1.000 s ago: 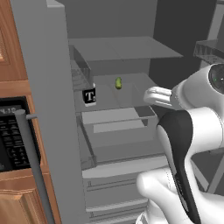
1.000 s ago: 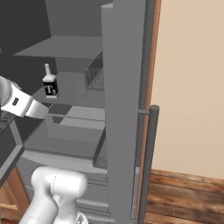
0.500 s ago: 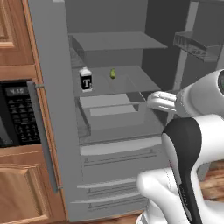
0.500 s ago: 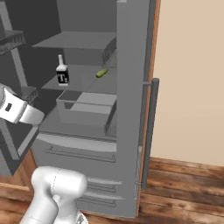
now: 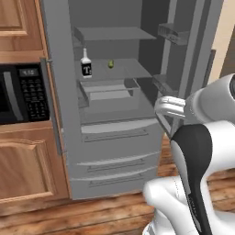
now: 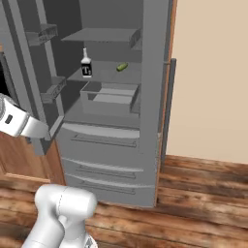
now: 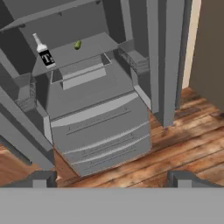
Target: Place the condiment bottle and condiment bottle from the counter to the top shelf of the fridge. If the existing items in the fridge are on the top shelf, move them to other shelves.
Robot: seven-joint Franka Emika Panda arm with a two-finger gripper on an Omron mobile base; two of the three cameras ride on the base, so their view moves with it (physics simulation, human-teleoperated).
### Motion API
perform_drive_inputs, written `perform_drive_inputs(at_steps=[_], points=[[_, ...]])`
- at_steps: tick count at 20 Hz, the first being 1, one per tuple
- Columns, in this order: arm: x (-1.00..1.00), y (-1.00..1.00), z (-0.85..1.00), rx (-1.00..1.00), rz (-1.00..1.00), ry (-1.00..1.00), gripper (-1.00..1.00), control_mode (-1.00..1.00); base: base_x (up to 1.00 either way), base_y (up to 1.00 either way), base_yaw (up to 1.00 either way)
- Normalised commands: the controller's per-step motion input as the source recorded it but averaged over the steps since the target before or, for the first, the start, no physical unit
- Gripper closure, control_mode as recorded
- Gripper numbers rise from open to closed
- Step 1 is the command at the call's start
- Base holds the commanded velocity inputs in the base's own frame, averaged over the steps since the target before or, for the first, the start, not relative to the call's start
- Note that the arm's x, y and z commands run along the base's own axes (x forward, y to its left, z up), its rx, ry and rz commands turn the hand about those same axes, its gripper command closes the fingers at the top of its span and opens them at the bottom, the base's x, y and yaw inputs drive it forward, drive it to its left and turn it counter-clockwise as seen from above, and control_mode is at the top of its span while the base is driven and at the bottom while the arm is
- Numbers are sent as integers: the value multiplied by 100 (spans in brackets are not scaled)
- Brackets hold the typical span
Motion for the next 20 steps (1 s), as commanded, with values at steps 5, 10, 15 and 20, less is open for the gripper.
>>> perform_drive_inputs(at_steps=[5, 10, 15, 20], points=[[0, 0, 0, 0, 0, 0, -100, 100, -69, 15, 12], [0, 0, 0, 0, 0, 0, -100, 100, -28, 39, 29], [0, 0, 0, 0, 0, 0, -100, 100, 2, 43, 37], [0, 0, 0, 0, 0, 0, -100, 100, 25, 36, 42]])
